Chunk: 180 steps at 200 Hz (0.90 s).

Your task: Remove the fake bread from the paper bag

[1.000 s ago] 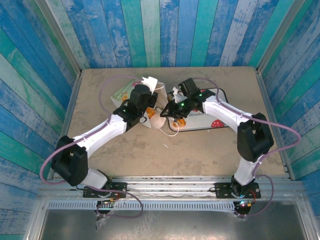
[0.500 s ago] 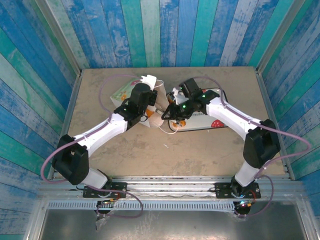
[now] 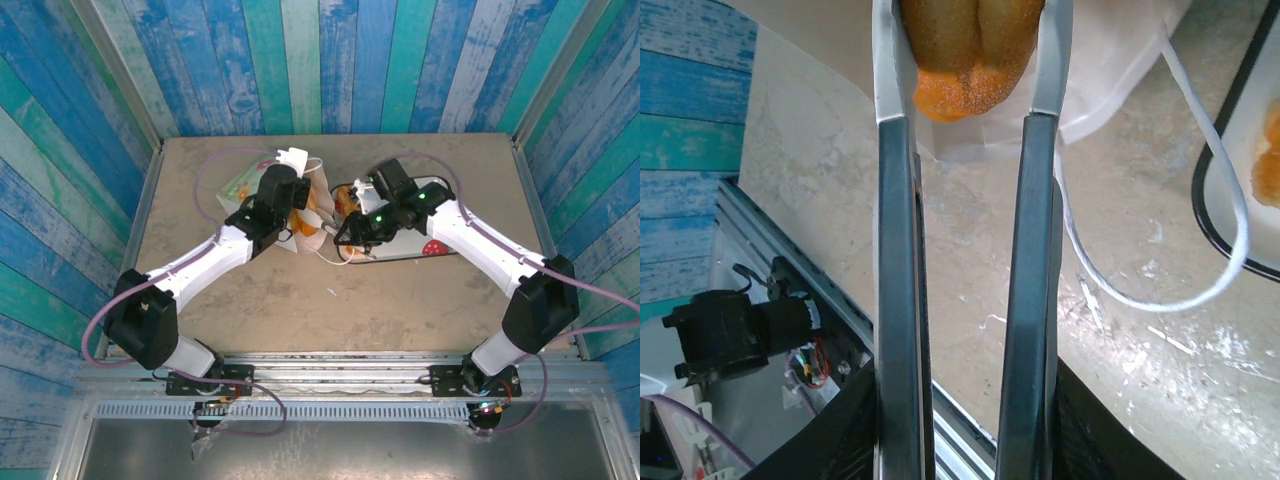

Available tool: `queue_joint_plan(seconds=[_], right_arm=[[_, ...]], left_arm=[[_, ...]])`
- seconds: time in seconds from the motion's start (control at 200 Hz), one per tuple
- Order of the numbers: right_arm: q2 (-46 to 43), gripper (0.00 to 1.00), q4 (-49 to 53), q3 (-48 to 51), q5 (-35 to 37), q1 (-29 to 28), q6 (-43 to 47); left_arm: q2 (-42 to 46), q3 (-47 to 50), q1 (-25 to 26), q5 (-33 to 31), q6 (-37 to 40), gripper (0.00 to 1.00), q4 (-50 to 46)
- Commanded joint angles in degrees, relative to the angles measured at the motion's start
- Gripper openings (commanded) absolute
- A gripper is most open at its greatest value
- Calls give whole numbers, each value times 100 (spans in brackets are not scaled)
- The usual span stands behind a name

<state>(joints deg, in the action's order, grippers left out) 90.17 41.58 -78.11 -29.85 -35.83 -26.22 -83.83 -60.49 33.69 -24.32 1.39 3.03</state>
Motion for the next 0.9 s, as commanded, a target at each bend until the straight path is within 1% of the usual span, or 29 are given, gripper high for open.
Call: queue_joint_plan(seconds=[0.0, 0.165, 0.451, 0.706, 0.896], right_arm=[[-340, 16, 234, -31, 134, -12, 270], [-675, 16, 440, 40, 281, -11, 337], [-1069, 17, 726, 59, 190, -11, 435], [-1457, 17, 930, 65, 171, 6, 547], [-1793, 17, 1192, 59, 272, 110, 640]], left_arm=[[-2, -129, -66, -47, -109, 0, 189], [-3, -215, -198, -17, -319, 0, 49], [-71, -322, -306, -38, -502, 0, -72], [-271, -601, -406, -106, -783, 0, -402], [-295, -604, -477, -60, -789, 0, -391]])
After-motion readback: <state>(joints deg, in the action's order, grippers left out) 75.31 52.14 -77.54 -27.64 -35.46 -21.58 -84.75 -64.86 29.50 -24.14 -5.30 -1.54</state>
